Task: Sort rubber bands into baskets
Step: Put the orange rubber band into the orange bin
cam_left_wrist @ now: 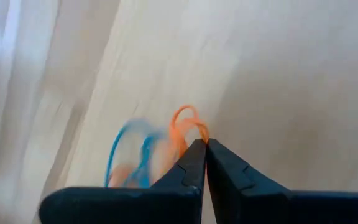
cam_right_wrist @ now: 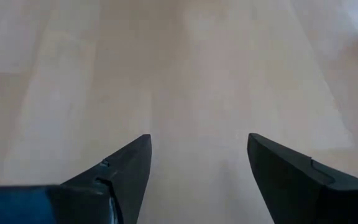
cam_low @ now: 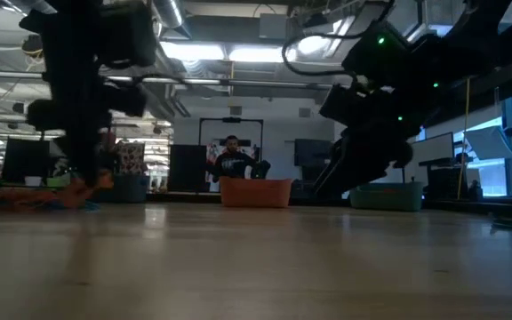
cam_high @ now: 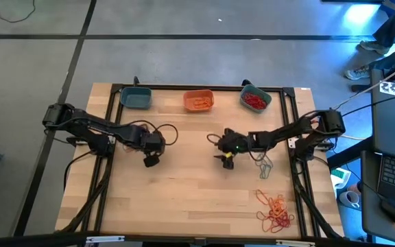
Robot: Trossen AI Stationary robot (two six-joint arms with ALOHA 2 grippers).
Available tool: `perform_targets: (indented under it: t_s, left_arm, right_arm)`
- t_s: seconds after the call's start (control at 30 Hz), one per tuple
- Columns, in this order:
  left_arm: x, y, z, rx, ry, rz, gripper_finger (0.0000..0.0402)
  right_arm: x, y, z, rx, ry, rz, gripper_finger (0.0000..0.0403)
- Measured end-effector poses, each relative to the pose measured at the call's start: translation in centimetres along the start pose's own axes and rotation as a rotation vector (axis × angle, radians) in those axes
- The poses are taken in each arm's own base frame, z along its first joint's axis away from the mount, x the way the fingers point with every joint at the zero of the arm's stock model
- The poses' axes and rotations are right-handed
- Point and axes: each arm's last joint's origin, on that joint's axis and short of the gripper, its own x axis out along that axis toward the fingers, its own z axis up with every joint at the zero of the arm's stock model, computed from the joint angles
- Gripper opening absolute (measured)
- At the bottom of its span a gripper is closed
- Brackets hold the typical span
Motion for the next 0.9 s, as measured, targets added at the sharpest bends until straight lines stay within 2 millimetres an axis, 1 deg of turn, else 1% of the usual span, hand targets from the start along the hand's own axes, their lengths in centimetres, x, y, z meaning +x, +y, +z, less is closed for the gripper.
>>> perform_targets:
  t_s: [0.1,0.23,0.37,0.43,0.6,0.7,0.8,0.9]
  left_arm:
    - [-0.1,-0.6,1.1,0.041,-0.112,-0.048,0.0010]
    - [-0.4,-1.2,2.6,0.090,-0.276,-0.102,0.0010]
    - [-0.5,-1.6,3.6,0.143,-0.412,-0.131,0.0010]
    - [-0.6,-1.8,4.0,0.161,-0.508,-0.148,0.0010]
    - [-0.3,-2.0,4.4,0.181,-0.674,-0.173,0.0010]
    - [0.5,-1.8,4.4,0.163,-0.759,-0.177,0.0010]
    - [1.9,-1.7,4.5,0.142,-0.783,-0.168,0.0010]
    - [3.0,-2.0,5.0,0.136,-0.818,-0.168,0.0010]
  right_arm:
    - [-0.1,1.0,0.0,-0.002,-0.009,-0.004,0.0264]
    - [-0.2,1.6,0.0,-0.009,-0.014,-0.029,0.0264]
    - [-0.1,1.5,0.0,-0.007,-0.015,-0.040,0.0264]
    - [-0.1,1.5,0.0,-0.007,-0.015,-0.041,0.0264]
    - [-0.1,1.5,0.0,-0.007,-0.015,-0.038,0.0264]
    - [-0.1,1.5,0.1,-0.010,-0.020,-0.038,0.0264]
    - [-0.1,1.5,0.2,-0.029,-0.034,-0.050,0.0264]
    - [-0.2,1.5,0.5,-0.036,-0.058,-0.057,0.0264]
